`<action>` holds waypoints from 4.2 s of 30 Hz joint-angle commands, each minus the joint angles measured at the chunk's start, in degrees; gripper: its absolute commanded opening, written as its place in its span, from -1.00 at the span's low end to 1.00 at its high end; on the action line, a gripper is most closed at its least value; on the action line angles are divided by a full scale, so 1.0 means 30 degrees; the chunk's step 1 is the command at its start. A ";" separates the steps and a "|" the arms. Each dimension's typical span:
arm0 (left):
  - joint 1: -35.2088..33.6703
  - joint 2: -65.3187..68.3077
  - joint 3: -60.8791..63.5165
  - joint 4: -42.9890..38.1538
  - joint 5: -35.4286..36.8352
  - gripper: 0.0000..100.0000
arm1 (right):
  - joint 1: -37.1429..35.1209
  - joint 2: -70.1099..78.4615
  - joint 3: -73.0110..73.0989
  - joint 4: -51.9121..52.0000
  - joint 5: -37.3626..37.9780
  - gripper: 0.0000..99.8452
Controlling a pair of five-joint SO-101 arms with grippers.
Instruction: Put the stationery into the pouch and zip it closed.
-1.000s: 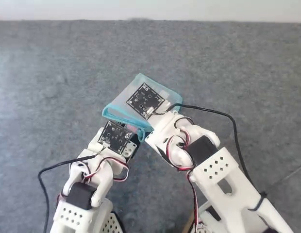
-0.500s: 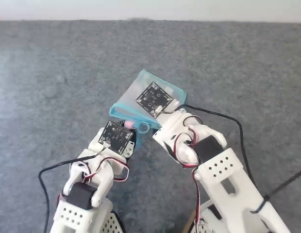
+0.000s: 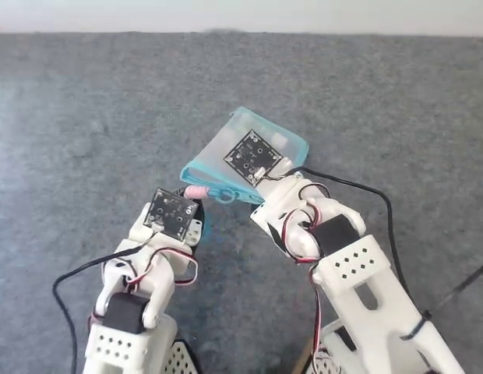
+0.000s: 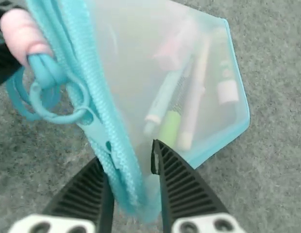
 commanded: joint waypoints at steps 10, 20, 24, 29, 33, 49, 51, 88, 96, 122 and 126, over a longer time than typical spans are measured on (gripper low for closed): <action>-0.3663 0.0059 -0.0835 -0.0703 0.0234 -0.98 | 0.1011 -0.0308 0.0176 0.0073 0.0147 -0.99; -0.5890 0.0029 -0.1363 -0.0733 0.1114 -0.98 | 0.2681 -0.0308 0.0381 -0.0073 0.0850 -0.99; -0.6007 0.0029 -0.1363 -0.0733 0.1201 -0.98 | 0.2945 0.0571 0.0410 -0.0190 0.0908 -0.99; -0.6007 0.0029 -0.1363 -0.0733 0.1231 -0.98 | 0.3473 0.3033 0.0234 -0.1626 0.0967 -0.99; -0.6007 0.0029 -0.1275 -0.0733 0.1231 -0.98 | 0.4821 0.4762 -0.0410 -0.2330 0.1319 -0.99; -0.4425 0.0029 -0.0747 -0.0645 0.0733 -0.98 | 0.5641 0.6637 -0.1436 -0.2359 -0.0264 -0.98; -0.3429 0.0029 -0.0454 -0.0645 0.0352 -0.97 | 0.5641 0.6637 -0.1436 -0.2271 -0.0381 -0.97; -0.2842 0.0029 -0.0278 -0.0469 0.0381 -0.66 | 0.4176 -0.0835 0.2286 -0.2154 -0.0381 -0.59; -0.2842 0.0029 -0.0278 -0.0527 0.0322 -0.66 | 0.4205 -0.0894 0.2286 -0.2125 -0.0381 -0.49; -0.2842 0.0029 -0.0278 -0.0586 0.0352 -0.66 | 0.4176 -0.7604 0.1641 0.2330 -0.0938 -0.49; -0.2842 0.0029 0.0015 -0.0762 0.0322 -0.66 | 0.4176 -0.8806 0.2462 0.2418 -0.0967 -0.49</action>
